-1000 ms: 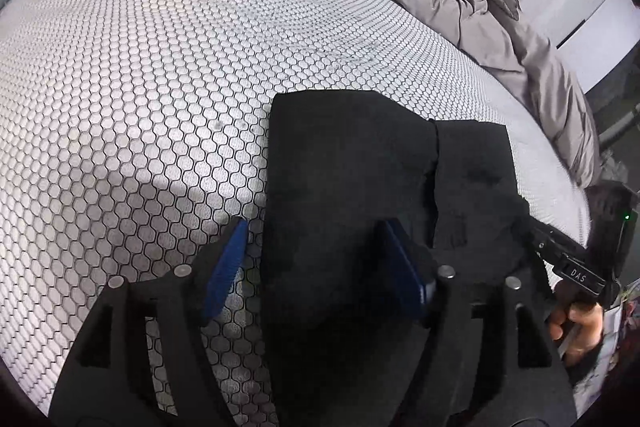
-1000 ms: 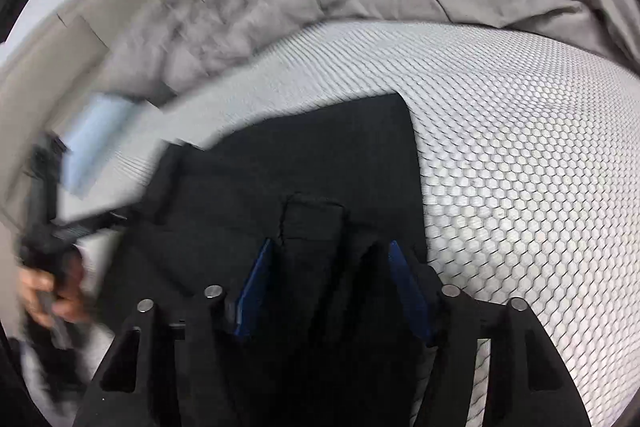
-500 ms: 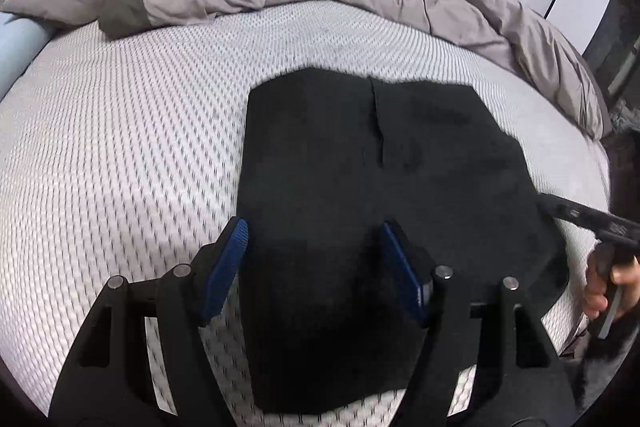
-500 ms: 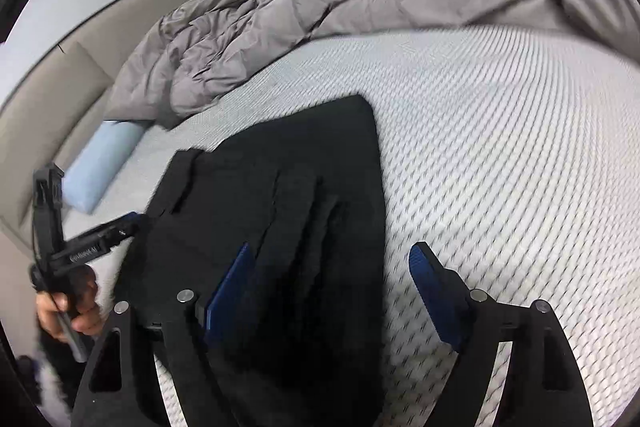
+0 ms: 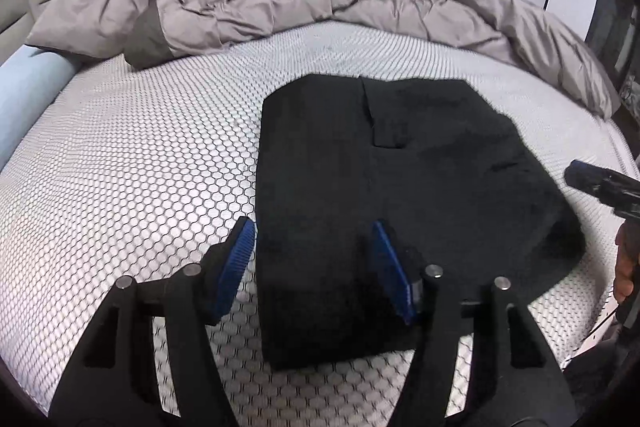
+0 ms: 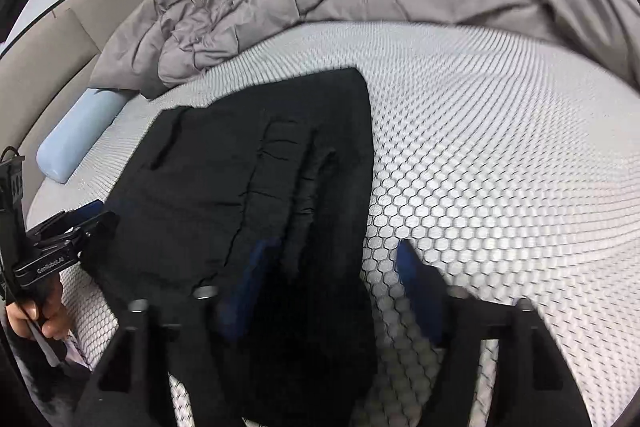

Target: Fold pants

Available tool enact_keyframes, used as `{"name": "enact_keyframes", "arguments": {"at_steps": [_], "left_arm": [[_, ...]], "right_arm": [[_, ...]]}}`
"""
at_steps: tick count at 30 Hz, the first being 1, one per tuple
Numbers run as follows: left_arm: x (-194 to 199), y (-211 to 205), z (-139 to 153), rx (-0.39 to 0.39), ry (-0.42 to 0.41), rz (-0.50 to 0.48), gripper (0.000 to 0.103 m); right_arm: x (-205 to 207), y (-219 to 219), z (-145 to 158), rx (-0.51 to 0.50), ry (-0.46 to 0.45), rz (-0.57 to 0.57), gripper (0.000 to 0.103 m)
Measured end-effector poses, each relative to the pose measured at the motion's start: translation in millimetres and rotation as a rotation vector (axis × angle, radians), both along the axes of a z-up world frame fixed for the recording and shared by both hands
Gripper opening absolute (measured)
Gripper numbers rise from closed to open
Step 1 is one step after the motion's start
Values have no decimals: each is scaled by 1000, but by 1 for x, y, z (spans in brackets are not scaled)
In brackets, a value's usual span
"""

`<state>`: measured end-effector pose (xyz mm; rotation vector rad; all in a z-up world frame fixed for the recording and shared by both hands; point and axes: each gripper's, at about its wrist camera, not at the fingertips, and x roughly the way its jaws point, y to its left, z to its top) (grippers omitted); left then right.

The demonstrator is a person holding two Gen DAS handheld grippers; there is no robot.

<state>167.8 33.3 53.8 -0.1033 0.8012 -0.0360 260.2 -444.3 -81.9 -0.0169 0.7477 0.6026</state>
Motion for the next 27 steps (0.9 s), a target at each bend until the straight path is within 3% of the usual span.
{"name": "enact_keyframes", "arguments": {"at_steps": [2,4,7,13,17,20,27], "left_arm": [[-16,0,9,-3,-51,19,81],[-32,-3,19,3,-118,30,85],[-48,-12,27,15,-181,32,102],[-73,-27,30,-39,-220,29,102],[-78,-38,34,-14,-248,1,102],[-79,-41,35,-42,-244,-10,102],[-80,-42,37,-27,-265,-3,102]], "right_arm": [[-17,-7,14,47,-69,3,93],[-35,-13,24,102,-138,3,98],[-58,-17,26,149,-171,26,103],[-87,-12,21,178,-223,70,103],[-98,-9,14,194,-292,39,103],[-96,-5,13,187,-317,15,103],[-93,-13,17,243,-303,-4,103]]}}
